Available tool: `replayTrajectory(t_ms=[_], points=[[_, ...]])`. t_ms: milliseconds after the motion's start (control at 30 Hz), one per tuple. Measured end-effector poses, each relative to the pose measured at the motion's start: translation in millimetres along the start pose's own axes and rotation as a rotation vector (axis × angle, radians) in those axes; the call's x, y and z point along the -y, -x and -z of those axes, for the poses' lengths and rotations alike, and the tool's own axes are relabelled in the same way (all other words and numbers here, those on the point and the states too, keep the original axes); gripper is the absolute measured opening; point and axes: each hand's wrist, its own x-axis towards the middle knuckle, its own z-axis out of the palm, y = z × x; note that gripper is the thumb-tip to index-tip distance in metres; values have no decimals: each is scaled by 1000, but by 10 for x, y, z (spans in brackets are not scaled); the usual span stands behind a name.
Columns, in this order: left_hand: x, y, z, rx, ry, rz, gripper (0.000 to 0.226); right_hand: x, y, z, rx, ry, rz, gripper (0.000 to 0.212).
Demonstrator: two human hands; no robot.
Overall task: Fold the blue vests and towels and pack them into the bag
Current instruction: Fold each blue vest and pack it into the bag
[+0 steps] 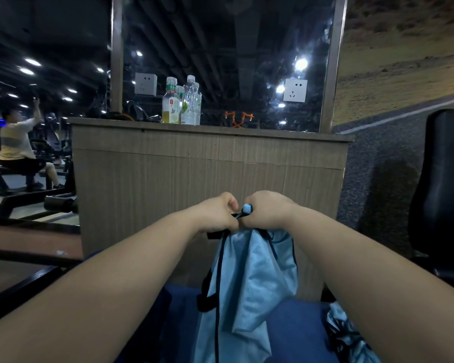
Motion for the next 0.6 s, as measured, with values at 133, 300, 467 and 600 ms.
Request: replayTrajectory(t_ms=[133,300,467,600], points=[[48,-16,31,-53,93,-1,40,-22,1,65,-121,-16,15,34],[138,-2,44,-57,219,-33,40,-91,-9,103,-221,-180,-5,29],[146,-5,18,-4,433,-45,35,-151,-45,88,-220,-391,46,16],[173,28,16,64,617,-29,34,-207,-47,100,-161,-479,77,18]])
